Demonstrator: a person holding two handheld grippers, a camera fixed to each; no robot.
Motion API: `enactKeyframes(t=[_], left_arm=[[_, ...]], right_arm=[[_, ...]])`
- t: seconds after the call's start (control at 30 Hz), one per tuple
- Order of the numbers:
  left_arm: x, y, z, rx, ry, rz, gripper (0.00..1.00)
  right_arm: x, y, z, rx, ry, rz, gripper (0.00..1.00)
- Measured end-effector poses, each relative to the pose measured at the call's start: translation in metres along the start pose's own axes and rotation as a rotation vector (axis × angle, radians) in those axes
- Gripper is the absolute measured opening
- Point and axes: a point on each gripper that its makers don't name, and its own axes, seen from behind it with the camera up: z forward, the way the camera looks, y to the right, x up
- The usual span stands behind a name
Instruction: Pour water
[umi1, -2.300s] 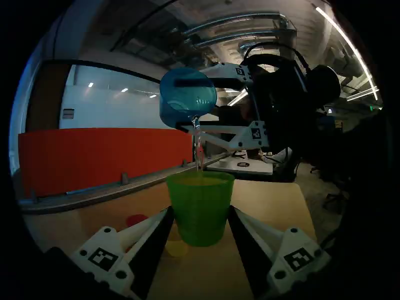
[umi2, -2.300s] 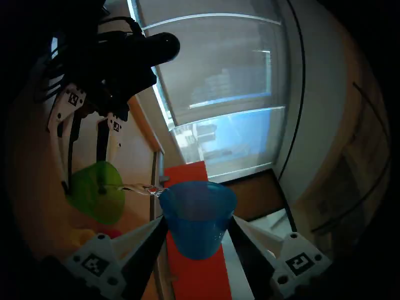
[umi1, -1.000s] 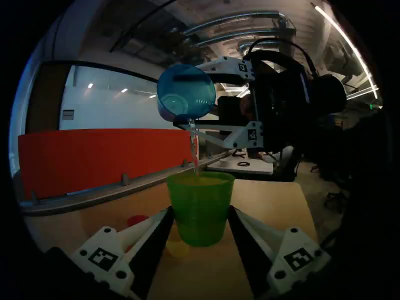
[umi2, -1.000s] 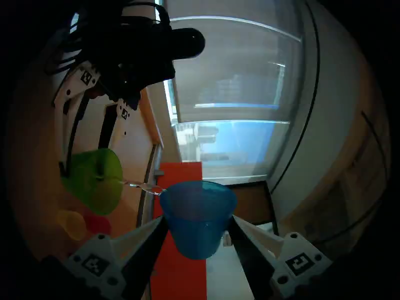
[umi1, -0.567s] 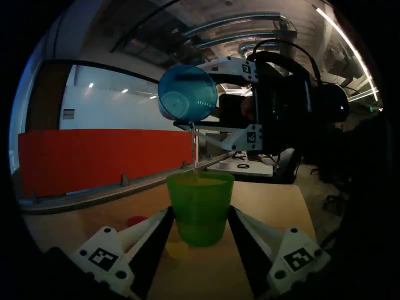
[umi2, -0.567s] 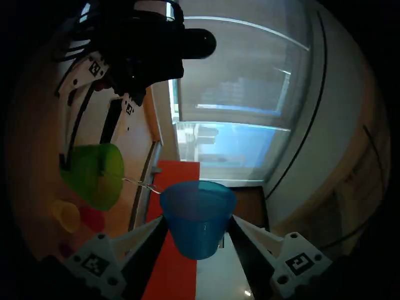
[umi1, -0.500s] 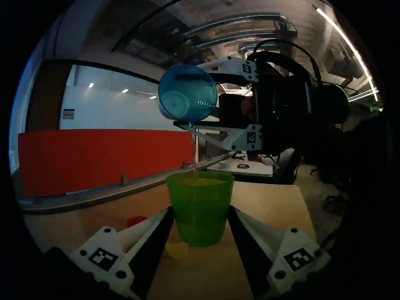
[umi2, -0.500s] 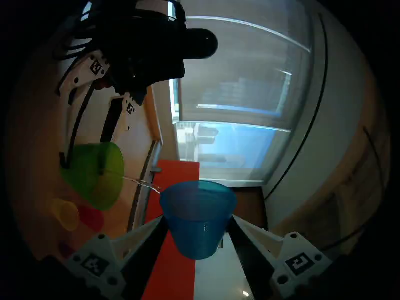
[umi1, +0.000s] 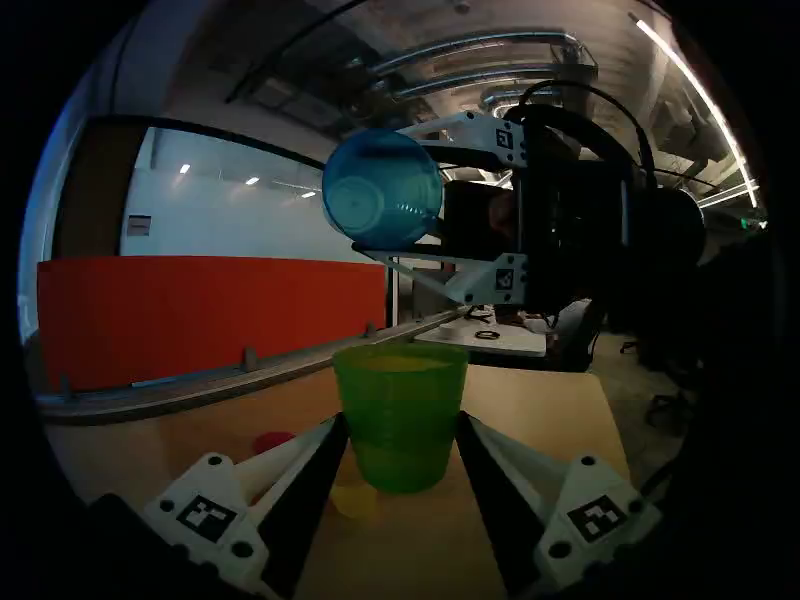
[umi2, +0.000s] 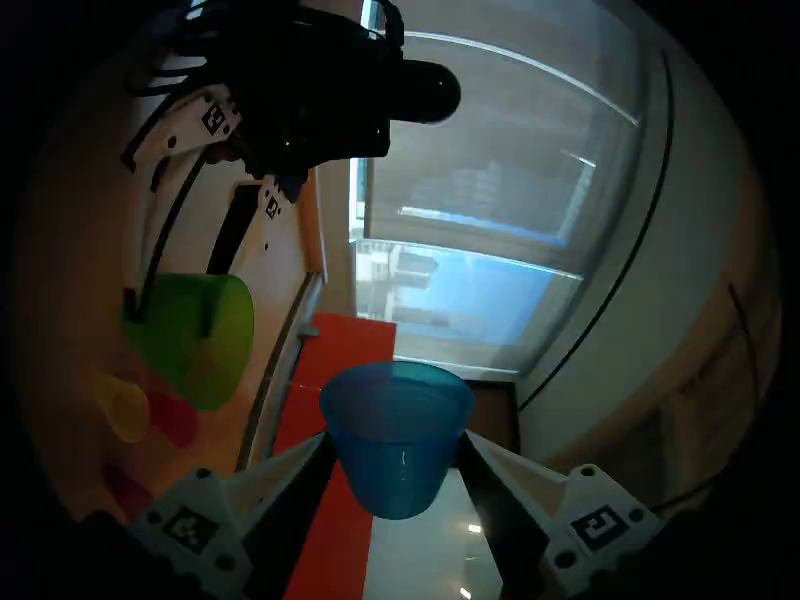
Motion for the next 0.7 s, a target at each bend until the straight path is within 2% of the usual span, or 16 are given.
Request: enactKeyframes(t=[0.2, 0.37, 0.57, 0.7], left_arm=[[0.001, 0.000, 0.000, 0.001, 0.001, 0.000, 0.77], [0.001, -0.001, 0.000, 0.002, 0.002, 0.000, 0.77], [0.001, -0.004, 0.000, 0.006, 0.002, -0.005, 0.77], [0.001, -0.005, 0.000, 0.008, 0.001, -0.006, 0.77]], right_arm=[[-0.001, 0.000, 0.001, 0.001, 0.002, 0.027, 0.84], [-0.005, -0.002, 0.001, 0.012, -0.005, 0.081, 0.84], [-0.012, -0.008, 0.000, 0.024, -0.015, 0.202, 0.84], [-0.014, -0.013, -0.002, 0.035, -0.012, 0.313, 0.84]])
